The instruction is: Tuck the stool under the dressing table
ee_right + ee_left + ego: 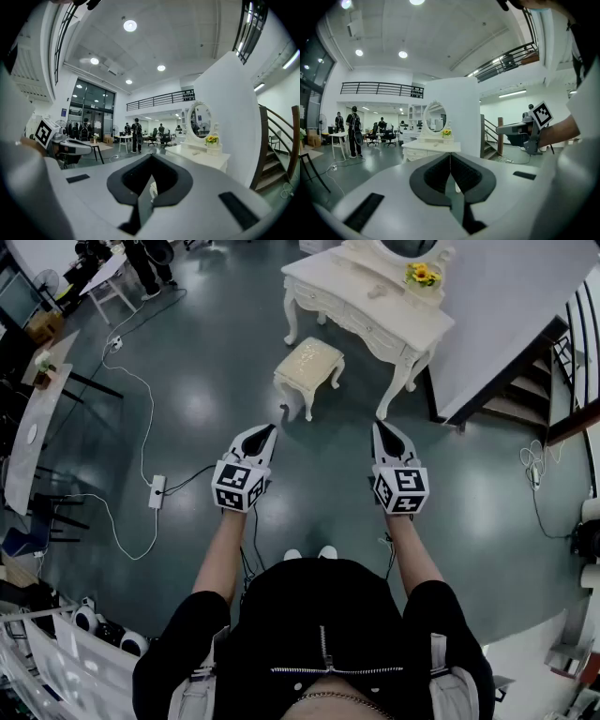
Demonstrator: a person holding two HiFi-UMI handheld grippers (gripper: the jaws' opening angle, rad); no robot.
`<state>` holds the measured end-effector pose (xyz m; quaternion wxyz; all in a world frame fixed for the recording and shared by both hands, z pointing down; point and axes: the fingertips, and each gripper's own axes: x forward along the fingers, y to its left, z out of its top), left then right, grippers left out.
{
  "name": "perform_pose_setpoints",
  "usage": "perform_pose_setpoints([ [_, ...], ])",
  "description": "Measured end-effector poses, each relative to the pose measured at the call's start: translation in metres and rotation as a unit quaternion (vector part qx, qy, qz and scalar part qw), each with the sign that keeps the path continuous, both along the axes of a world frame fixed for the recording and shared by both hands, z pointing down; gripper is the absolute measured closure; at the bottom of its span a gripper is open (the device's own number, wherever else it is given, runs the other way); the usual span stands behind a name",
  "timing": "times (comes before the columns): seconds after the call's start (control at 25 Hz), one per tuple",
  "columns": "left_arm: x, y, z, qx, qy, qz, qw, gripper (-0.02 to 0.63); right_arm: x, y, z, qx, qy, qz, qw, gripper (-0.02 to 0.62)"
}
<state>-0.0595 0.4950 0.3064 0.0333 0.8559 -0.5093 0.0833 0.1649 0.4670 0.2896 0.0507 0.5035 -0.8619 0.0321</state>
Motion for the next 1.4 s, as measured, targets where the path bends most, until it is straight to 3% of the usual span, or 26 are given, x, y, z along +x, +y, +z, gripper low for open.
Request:
perform_pose_setpoints([
  [0.32, 0.008, 0.0, -0.001, 0.0, 0.011, -0.019, 0.9998, 0.584, 0.017, -0.001, -0.006, 0.02, -0.021, -0.011, 1.0, 0.588],
  [0.56, 0.02, -0.005, 0.004, -0.004, 0.012, -0.021, 0.9997, 0.584, 0.029, -0.004, -0.007, 0.033, -0.001, -0.013, 0.999, 0.588],
  [0.96, 0.046, -0.012, 0.011, -0.008, 0.012, -0.028, 0.9995, 0.584, 0.048, -0.016, 0.008, 0.017, 0.001, -0.026, 1.0, 0.587],
  [1.4, 0.05, -0.086, 0.011, -0.004, 0.023, -0.021, 0.9995, 0.584, 0.043, -0.082, 0.011, 0.007, 0.002, -0.023, 1.0, 0.586],
])
